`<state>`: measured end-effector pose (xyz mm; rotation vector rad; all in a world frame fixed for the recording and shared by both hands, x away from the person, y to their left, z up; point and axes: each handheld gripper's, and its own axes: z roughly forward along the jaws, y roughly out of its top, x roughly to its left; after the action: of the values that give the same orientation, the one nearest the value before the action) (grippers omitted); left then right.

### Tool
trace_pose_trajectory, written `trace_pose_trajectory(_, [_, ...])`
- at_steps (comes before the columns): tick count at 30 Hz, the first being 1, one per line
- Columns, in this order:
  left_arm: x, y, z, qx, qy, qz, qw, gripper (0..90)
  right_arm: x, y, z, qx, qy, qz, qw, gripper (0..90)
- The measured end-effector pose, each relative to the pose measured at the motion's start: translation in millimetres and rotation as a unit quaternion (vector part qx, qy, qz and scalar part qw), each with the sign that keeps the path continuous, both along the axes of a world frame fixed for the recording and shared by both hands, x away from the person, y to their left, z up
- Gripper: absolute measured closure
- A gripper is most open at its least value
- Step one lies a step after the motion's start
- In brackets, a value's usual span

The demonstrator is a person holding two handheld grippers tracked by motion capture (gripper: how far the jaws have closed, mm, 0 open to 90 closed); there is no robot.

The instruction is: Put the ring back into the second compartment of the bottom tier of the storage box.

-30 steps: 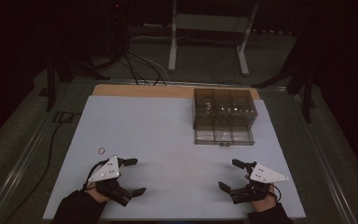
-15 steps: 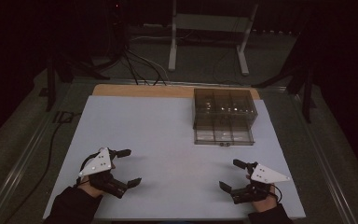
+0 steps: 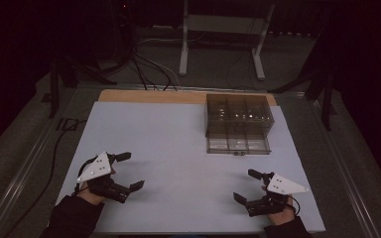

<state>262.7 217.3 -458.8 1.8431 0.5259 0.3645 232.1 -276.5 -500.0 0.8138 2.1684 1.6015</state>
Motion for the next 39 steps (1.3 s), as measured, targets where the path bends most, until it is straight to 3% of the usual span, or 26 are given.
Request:
trace_pose_trajectory(17, [9.7,25.4,4.2,-0.002,-0.009,0.070,0.9975,0.7,0.2,-2.5,0.0,0.005,0.001,-0.004,1.0000,2.3])
trace_pose_trajectory(21, [12.8,32.6,3.2,0.000,-0.018,0.112,0.9936,0.7,-0.2,-2.8,0.4,0.008,-0.003,-0.005,1.0000,4.3])
trace_pose_trajectory(26, [18.4,45.2,-0.7,0.007,-0.011,0.141,0.9899,0.6,-0.5,-3.8,0.3,0.007,-0.001,-0.008,0.9999,4.2])
trace_pose_trajectory(29, [22.0,52.5,-3.5,0.011,0.004,0.151,0.9884,0.6,-0.3,-3.8,0.5,0.008,-0.002,-0.009,0.9999,4.2])
trace_pose_trajectory(32, [24.6,58.1,-6.4,0.017,0.010,0.171,0.9850,0.7,-0.5,-3.9,0.6,0.008,0.000,-0.010,0.9999,4.2])
trace_pose_trajectory(37, [32.0,68.4,-12.4,0.024,0.035,0.207,0.9774,0.7,0.0,-4.9,0.4,0.008,0.000,-0.013,0.9999,4.2])
trace_pose_trajectory(39, [34.8,71.5,-15.2,0.034,0.046,0.226,0.9725,0.7,-0.1,-5.0,0.8,0.009,0.000,-0.013,0.9999,4.3])
